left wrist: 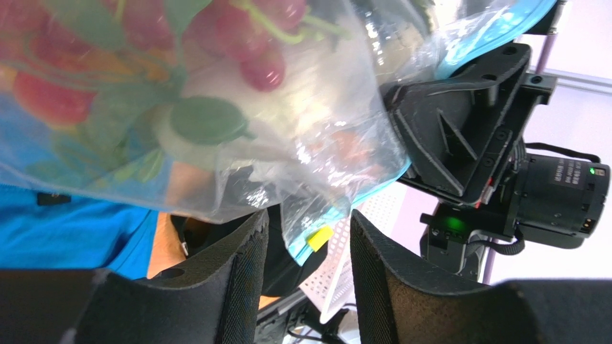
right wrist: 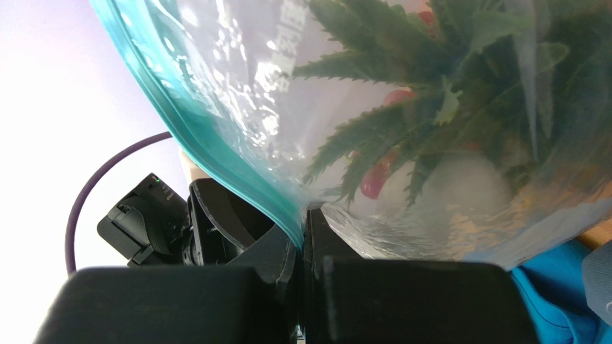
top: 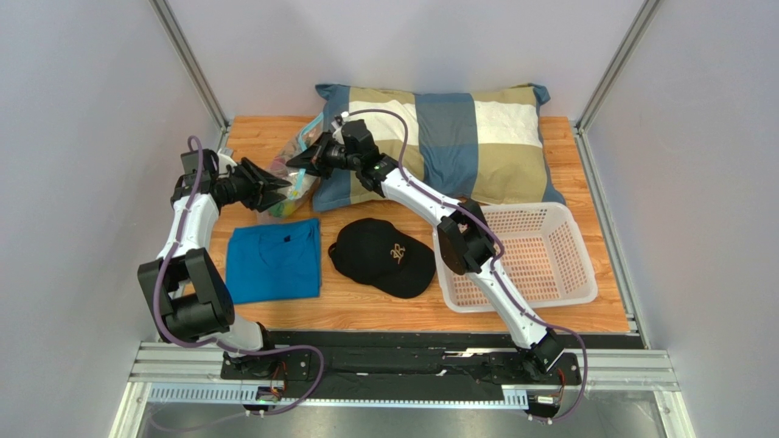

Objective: Open the zip-top bag and remove the fake food

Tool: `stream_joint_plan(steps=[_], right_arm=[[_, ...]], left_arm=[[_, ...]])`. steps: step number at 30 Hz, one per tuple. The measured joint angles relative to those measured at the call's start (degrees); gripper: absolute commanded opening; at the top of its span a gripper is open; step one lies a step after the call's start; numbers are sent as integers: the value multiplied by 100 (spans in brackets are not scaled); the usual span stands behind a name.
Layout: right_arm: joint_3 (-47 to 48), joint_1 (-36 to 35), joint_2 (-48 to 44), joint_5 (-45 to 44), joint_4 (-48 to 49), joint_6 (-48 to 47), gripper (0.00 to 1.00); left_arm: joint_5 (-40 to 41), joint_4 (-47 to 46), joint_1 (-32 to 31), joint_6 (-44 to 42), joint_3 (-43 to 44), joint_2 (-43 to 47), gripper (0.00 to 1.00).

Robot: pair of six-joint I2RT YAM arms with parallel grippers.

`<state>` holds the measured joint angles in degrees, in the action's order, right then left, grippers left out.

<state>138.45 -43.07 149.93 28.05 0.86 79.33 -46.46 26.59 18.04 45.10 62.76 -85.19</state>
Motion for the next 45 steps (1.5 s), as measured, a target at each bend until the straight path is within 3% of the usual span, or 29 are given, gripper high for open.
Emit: stream_joint_plan(steps=[2,9,12,13,16,19,24,30,35,39,45], right_arm=[[0,-9,9,22,28,37,0],[22,-57,101,111,136,214,0],[26,-66,118,120,138,256,23],[35,-66,118,127,129,260,37],[83,-63,116,216,52,195,57],[90,-74,68,341,-321,-50,65],[-629,-92,-481,549,-942,-581,62],[-699,-94,-922,378,-1827,-894,63],[-846,-212,-1290,321,-2448,-699,52],[-1185,-402,-1537,275,-2538,-514,46],[-1307,-557,-1576,267,-2455,-269,46]], left_arm=[[-50,-114,0,17,0,-26,48],[-184,-334,2,94,42,-334,0],[-177,-328,2,76,52,-330,0],[-170,-330,2,66,61,-317,0],[-170,-334,2,61,63,-208,0],[-173,-341,2,63,63,0,0],[-170,-372,0,107,66,212,0],[-125,-289,-2,109,66,291,0],[15,-286,0,129,66,306,0],[247,-201,2,107,66,444,0],[415,-155,0,94,17,702,0]])
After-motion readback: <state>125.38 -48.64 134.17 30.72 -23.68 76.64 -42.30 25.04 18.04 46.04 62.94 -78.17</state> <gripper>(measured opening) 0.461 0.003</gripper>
